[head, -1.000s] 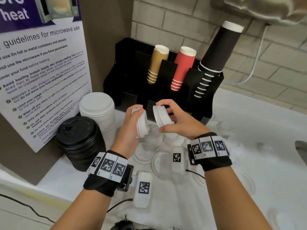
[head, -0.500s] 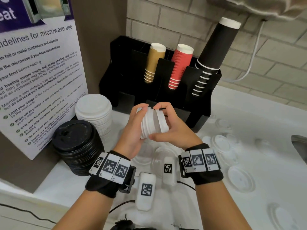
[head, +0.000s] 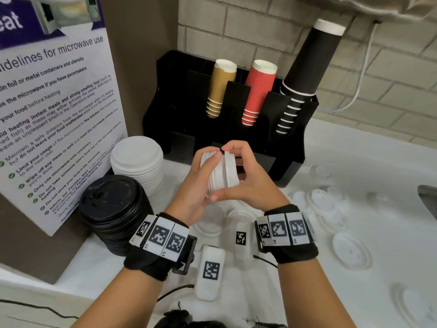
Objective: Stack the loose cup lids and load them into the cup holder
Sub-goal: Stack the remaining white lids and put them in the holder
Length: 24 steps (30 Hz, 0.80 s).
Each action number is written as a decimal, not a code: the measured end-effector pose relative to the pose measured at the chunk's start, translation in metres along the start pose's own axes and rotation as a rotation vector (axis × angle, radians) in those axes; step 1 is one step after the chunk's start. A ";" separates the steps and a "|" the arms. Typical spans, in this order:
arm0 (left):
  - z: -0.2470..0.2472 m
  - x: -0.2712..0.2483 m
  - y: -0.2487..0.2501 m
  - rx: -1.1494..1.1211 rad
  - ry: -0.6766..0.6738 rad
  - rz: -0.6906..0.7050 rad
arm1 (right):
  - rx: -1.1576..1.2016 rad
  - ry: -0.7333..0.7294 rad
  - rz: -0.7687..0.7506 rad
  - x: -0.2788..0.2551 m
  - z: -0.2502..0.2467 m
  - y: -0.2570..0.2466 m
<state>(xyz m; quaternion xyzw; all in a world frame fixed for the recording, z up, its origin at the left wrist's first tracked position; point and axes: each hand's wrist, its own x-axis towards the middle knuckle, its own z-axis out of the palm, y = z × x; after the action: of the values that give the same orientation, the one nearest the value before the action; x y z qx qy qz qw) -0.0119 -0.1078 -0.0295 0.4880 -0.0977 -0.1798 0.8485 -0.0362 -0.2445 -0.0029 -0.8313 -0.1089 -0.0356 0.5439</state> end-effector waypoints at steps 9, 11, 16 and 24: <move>0.000 0.003 0.002 0.011 -0.040 -0.023 | -0.085 0.024 -0.068 0.008 0.010 0.004; 0.001 0.003 0.001 0.001 -0.041 -0.030 | -0.088 0.022 -0.068 0.009 0.011 0.005; -0.004 0.008 0.004 -0.080 0.018 -0.010 | -0.008 -0.077 -0.026 0.014 0.003 0.003; -0.013 0.016 0.011 -0.093 0.185 0.063 | -0.848 -0.555 0.281 0.072 -0.017 0.043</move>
<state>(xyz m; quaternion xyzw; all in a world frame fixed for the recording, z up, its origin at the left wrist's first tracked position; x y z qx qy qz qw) 0.0099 -0.0987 -0.0267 0.4592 -0.0259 -0.1118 0.8809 0.0449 -0.2664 -0.0221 -0.9632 -0.1124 0.2182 0.1099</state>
